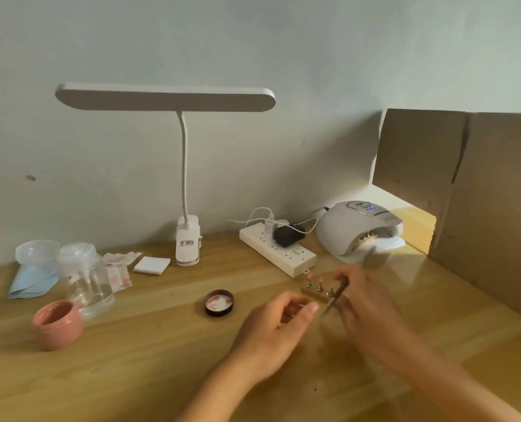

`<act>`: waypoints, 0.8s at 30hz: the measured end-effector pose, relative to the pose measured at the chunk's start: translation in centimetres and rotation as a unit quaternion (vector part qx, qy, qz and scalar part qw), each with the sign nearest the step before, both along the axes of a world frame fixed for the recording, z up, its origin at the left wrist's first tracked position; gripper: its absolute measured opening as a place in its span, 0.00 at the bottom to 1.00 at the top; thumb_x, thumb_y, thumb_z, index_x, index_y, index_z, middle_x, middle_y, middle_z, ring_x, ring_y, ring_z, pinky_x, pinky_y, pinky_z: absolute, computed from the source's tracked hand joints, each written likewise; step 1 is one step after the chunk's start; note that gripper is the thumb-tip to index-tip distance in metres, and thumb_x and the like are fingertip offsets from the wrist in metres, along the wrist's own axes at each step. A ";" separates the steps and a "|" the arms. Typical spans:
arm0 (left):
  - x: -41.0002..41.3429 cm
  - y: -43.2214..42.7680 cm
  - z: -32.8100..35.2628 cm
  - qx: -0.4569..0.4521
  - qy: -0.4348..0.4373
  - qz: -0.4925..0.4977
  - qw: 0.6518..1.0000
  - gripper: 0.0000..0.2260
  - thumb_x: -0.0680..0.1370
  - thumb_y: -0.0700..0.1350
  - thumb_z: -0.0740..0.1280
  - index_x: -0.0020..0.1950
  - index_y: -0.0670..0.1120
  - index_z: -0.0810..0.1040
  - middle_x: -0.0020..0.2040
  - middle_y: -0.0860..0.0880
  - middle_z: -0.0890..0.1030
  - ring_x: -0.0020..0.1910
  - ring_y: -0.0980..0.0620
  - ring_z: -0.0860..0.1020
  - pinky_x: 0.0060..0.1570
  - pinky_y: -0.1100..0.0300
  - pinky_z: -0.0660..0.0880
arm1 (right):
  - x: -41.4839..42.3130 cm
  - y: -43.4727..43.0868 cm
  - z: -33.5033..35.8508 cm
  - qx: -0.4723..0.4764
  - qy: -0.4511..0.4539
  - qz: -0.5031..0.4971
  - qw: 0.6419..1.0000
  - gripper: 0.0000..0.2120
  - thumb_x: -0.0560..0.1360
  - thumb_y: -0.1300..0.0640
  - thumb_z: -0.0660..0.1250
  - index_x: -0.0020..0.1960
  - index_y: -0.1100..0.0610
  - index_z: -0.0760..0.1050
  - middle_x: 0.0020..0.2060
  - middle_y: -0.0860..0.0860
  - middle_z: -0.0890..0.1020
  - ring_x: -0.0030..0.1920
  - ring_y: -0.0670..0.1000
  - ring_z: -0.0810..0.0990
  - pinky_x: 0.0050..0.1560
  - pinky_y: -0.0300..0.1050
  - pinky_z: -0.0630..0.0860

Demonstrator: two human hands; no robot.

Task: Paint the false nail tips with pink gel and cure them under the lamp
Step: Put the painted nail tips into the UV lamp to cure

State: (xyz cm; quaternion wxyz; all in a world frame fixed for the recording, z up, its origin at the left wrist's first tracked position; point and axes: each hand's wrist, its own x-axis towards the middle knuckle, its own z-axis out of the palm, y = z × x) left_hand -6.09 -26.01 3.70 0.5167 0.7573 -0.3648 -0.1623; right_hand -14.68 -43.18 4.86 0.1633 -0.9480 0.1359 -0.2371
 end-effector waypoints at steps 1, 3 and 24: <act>-0.2 -0.8 0.1 -0.003 -0.003 -0.003 1.000 0.15 0.76 0.63 0.63 0.53 0.55 0.80 0.47 0.59 0.84 0.47 0.63 0.80 0.50 0.64 0.75 | 0.7 0.4 0.4 -0.031 -0.004 0.041 0.999 0.17 0.76 0.65 0.62 0.63 0.56 0.68 0.53 0.49 0.80 0.58 0.52 0.72 0.54 0.41 0.66; -0.2 -2.2 -0.1 -0.009 0.001 0.006 1.000 0.10 0.81 0.58 0.62 0.50 0.55 0.80 0.46 0.58 0.84 0.46 0.62 0.80 0.47 0.64 0.75 | 2.0 0.6 1.3 -0.093 0.014 0.096 0.991 0.19 0.77 0.63 0.62 0.67 0.56 0.66 0.53 0.48 0.81 0.61 0.51 0.71 0.58 0.39 0.66; 2.5 -4.6 -2.6 -0.148 0.080 0.212 0.963 0.14 0.83 0.47 0.58 0.42 0.50 0.80 0.33 0.53 0.82 0.26 0.58 0.74 0.33 0.62 0.70 | 11.4 -20.6 3.2 0.045 0.056 -0.166 0.983 0.34 0.66 0.40 0.77 0.69 0.46 0.71 0.62 0.50 0.66 0.68 0.54 0.62 0.69 0.50 0.62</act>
